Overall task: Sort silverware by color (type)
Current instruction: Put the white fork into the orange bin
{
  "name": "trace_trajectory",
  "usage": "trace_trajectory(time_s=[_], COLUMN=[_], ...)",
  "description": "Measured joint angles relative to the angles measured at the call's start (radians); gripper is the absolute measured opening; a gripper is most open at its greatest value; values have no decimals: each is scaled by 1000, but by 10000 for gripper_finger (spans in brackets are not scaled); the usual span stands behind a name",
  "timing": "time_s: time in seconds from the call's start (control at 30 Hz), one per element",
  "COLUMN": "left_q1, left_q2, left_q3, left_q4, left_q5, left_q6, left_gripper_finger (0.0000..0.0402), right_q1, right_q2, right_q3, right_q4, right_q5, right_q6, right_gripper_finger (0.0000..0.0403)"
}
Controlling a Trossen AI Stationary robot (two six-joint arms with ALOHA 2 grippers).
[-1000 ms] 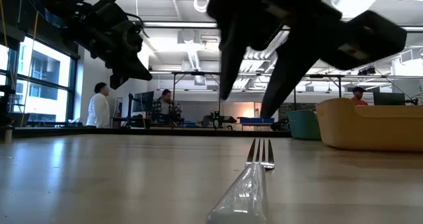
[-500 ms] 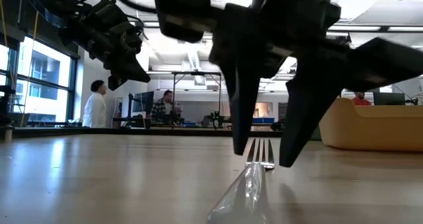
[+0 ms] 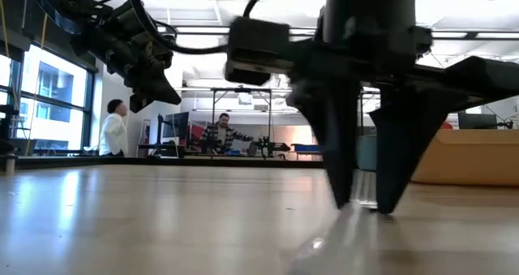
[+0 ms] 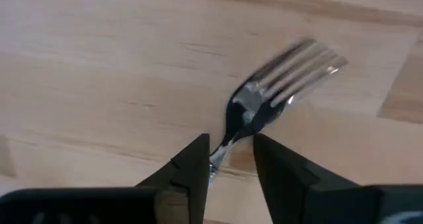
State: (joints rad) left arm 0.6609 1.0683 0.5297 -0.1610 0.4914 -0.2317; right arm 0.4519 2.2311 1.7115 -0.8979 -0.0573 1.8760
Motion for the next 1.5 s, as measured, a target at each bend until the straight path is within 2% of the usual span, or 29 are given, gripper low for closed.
trace_trajectory(time_s=[0.3,0.67,0.93,1.2,1.5], left_q1=[0,0,0,0,0], left_q2=[0,0,0,0,0], left_q3=[0,0,0,0,0], left_q4=[-4,-39,-38,-54,-56], left_q5=[0,0,0,0,0], left_q6=[-2,-2,-21,-27,-27], left_gripper_finger=[0,0,0,0,0], right_q1=[-7,43,42,26,30], right_q2=[-7,-32,-17,2,4], right_q3=[3,3,1,1,-9], right_q4=[-53,14,-107,-87,-73], right_q5=[-74,8,77,62,47], right_q6=[-171,2,-27,-108,-43], right_gripper_finger=[72,62,62,62,62])
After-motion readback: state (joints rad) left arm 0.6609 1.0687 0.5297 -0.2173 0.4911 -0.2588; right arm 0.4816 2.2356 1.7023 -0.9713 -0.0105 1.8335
